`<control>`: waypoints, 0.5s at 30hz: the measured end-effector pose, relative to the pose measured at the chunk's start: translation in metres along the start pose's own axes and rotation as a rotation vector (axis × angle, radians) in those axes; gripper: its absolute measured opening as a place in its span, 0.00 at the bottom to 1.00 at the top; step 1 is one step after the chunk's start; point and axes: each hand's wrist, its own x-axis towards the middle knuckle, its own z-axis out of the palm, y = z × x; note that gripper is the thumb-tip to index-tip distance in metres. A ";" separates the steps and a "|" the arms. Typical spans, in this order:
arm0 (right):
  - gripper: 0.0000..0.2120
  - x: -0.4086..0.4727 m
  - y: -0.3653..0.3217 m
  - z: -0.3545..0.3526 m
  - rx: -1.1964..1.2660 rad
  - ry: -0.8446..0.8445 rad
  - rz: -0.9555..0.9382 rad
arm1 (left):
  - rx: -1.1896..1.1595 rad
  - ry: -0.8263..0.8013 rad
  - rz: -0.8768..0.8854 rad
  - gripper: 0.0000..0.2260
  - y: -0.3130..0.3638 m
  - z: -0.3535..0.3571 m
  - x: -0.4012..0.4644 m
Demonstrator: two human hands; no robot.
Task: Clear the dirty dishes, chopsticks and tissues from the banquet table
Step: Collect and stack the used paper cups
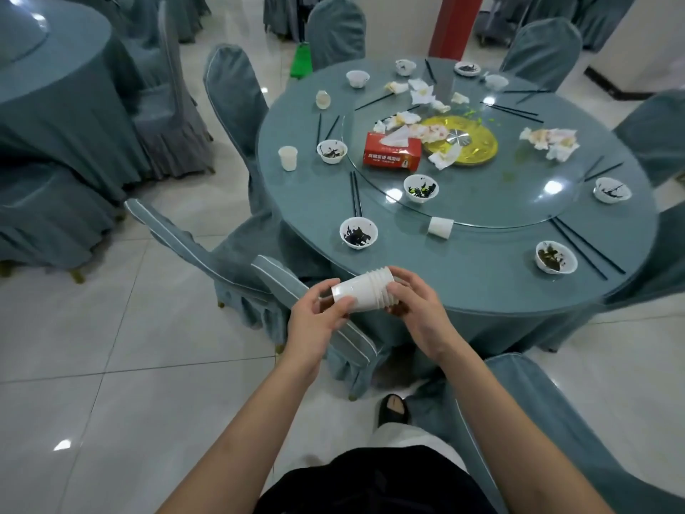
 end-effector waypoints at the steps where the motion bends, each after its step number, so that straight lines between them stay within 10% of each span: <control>1: 0.21 0.008 0.001 -0.004 0.009 0.017 0.003 | 0.000 0.005 -0.009 0.16 0.000 0.003 0.007; 15: 0.04 0.183 0.014 -0.167 -0.009 0.497 0.205 | -0.091 0.138 -0.104 0.14 -0.002 0.108 0.143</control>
